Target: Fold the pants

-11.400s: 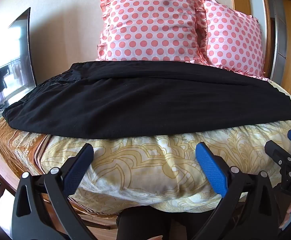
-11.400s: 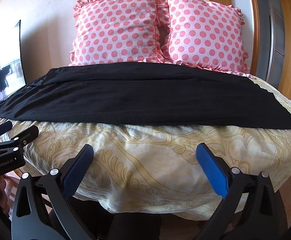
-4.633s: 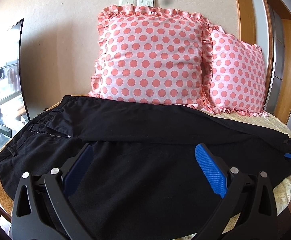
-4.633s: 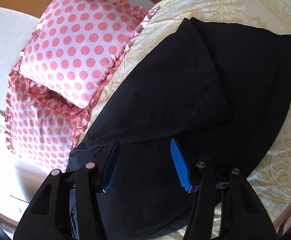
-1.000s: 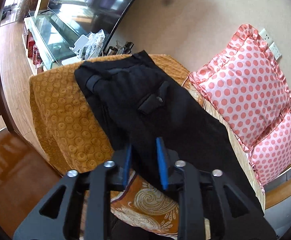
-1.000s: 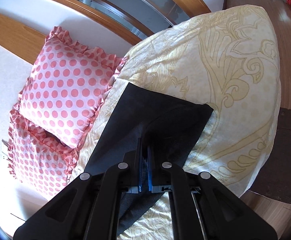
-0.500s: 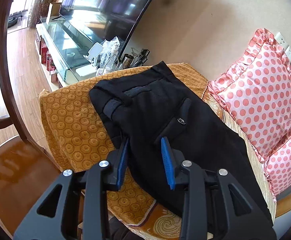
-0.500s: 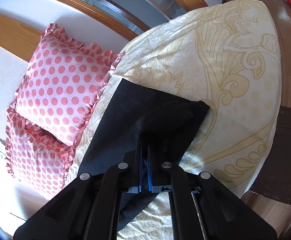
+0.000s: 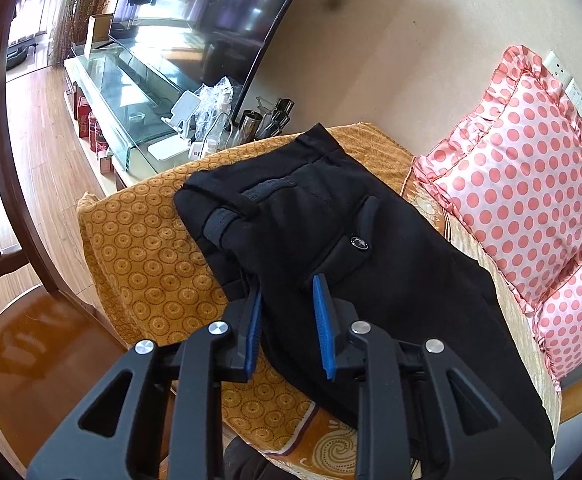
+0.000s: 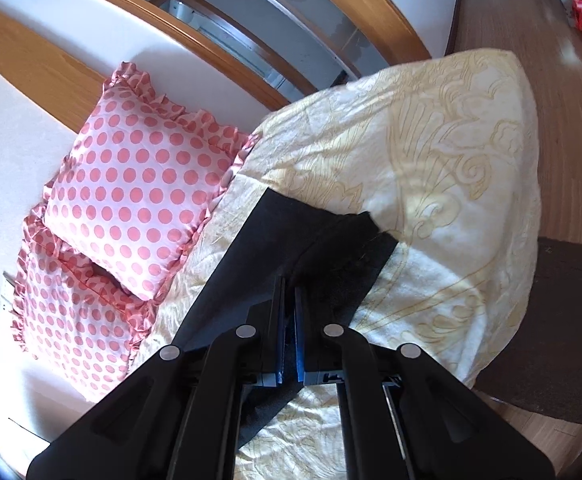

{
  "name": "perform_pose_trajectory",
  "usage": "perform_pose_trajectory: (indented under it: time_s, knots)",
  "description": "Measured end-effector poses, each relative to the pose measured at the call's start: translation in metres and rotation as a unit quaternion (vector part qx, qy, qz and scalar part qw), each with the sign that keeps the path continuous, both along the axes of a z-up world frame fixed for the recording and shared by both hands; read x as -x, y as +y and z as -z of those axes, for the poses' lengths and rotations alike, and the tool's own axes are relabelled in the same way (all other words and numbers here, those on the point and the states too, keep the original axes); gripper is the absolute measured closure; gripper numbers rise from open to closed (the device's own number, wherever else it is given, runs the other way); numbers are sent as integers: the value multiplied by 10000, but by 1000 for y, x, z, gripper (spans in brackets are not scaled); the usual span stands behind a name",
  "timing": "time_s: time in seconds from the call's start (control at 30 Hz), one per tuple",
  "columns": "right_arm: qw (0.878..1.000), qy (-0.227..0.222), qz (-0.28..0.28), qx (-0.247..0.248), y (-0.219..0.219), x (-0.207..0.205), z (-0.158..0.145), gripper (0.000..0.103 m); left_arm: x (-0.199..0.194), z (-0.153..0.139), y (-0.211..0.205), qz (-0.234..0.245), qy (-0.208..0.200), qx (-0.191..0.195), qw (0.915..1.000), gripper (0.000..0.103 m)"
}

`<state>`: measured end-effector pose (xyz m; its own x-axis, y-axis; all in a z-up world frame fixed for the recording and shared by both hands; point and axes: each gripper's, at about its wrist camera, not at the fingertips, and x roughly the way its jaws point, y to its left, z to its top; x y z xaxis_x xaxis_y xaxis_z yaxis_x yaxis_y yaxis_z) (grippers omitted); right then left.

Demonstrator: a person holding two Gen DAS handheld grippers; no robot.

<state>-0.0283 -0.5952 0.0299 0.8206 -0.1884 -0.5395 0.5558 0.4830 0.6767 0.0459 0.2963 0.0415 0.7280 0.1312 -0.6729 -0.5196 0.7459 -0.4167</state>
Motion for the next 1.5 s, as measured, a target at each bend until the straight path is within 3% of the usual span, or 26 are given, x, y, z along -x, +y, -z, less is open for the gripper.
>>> perform_pose_trajectory:
  time_s: [0.17,0.2,0.27,0.3,0.37,0.43,0.47,0.53,0.6,0.63,0.77,0.9,1.03,1.1,1.2,1.4,1.5]
  knots:
    - [9988,493,-45,52,-1,1,7,99,0,2,-1,22,59,-1,10000,72]
    - [9985,527,73,97,-1,4,5,95,2,1,-2,16,68,-12,10000,62]
    - [9972,603,335,277,-1,12,-2,84,7,-3,-5,12,30,-79,10000,50]
    - [9963,632,405,421,1,14,-5,73,9,-5,-7,28,26,-157,9999,49]
    - [9940,645,464,748,6,15,-17,63,14,-12,-15,115,50,-401,9991,46]
    - [9924,512,70,1115,21,4,-32,63,18,-23,-30,259,7,-741,9969,37]
    - [9916,392,-271,1201,29,-8,-37,63,19,-28,-41,359,-70,-895,9953,30]
    - [9849,136,-1190,1248,53,-41,-47,63,17,-38,-67,745,-270,-1099,9908,24]
    - [9653,-72,-2222,1371,90,-81,-58,63,8,-42,-100,1312,-392,-1243,9827,17]
    - [9484,-105,-2801,1485,116,-105,-63,63,3,-41,-117,1625,-447,-1280,9773,16]
    - [8604,-114,-4747,1853,237,-188,-70,64,-18,-29,-177,2653,-537,-1434,9519,14]
    - [7749,134,-5926,2195,344,-243,-60,64,-26,-7,-210,3014,-384,-1728,9369,14]
    - [7126,435,-6468,2683,411,-273,-41,65,-23,15,-206,3168,-168,-1469,9369,14]
    - [6903,482,-6565,3002,430,-282,-34,68,-15,20,-201,3226,-281,-1467,9347,14]
    - [6723,492,-6687,3138,445,-294,-28,71,-9,23,-201,3292,-397,-1499,9314,14]
    - [6565,657,-6710,3383,464,-303,-17,71,-6,27,-196,3369,-689,-1246,9307,8]
    - [6479,794,-6735,3468,467,-305,-10,71,-5,29,-200,3414,-716,-1332,9277,5]
